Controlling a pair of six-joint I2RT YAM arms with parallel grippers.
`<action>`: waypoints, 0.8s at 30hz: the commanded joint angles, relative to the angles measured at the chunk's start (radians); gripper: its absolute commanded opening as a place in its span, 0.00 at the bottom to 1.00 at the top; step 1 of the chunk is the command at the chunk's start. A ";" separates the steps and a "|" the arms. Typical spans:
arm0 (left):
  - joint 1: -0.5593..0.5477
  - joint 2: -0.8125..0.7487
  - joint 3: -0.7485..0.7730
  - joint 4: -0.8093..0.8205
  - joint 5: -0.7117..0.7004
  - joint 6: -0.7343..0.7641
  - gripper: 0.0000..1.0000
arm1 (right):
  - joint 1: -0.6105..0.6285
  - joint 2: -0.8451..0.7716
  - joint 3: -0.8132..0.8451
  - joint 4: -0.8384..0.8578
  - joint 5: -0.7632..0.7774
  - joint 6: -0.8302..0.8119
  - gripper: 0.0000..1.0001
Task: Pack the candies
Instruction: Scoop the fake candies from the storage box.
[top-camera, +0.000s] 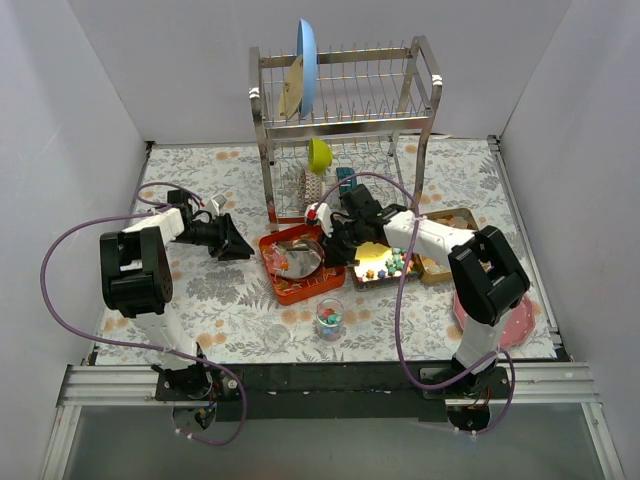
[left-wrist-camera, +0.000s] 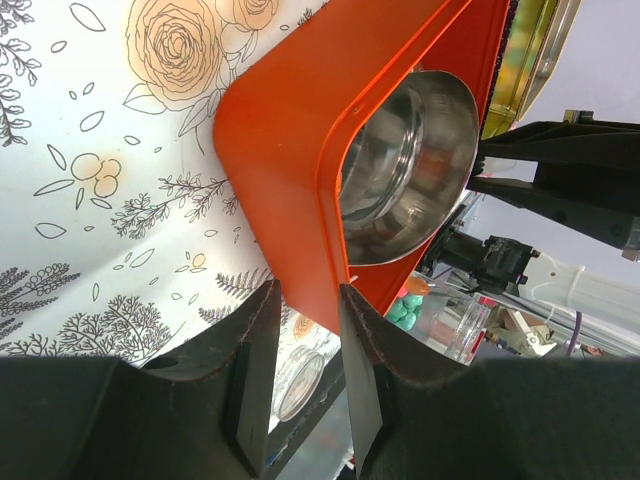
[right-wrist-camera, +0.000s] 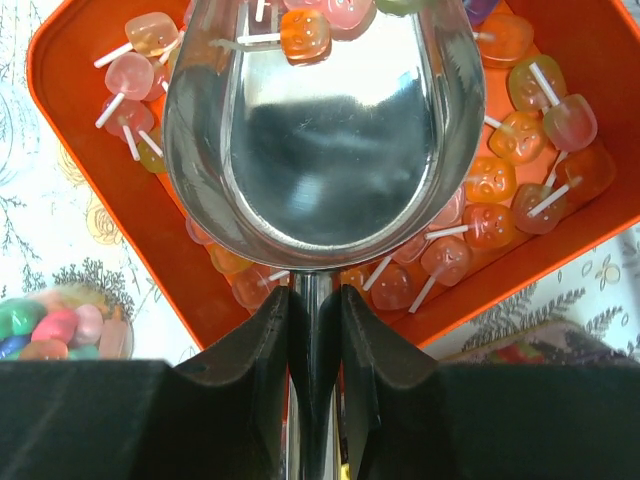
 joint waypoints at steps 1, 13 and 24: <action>0.005 -0.020 0.025 0.010 0.019 0.017 0.29 | 0.032 0.059 0.071 -0.016 0.082 -0.028 0.26; 0.007 -0.011 0.007 0.026 0.033 0.006 0.29 | 0.069 0.105 0.099 -0.029 0.180 -0.043 0.38; 0.007 -0.001 0.009 0.015 0.032 0.014 0.29 | 0.043 0.047 0.015 0.089 0.079 0.044 0.01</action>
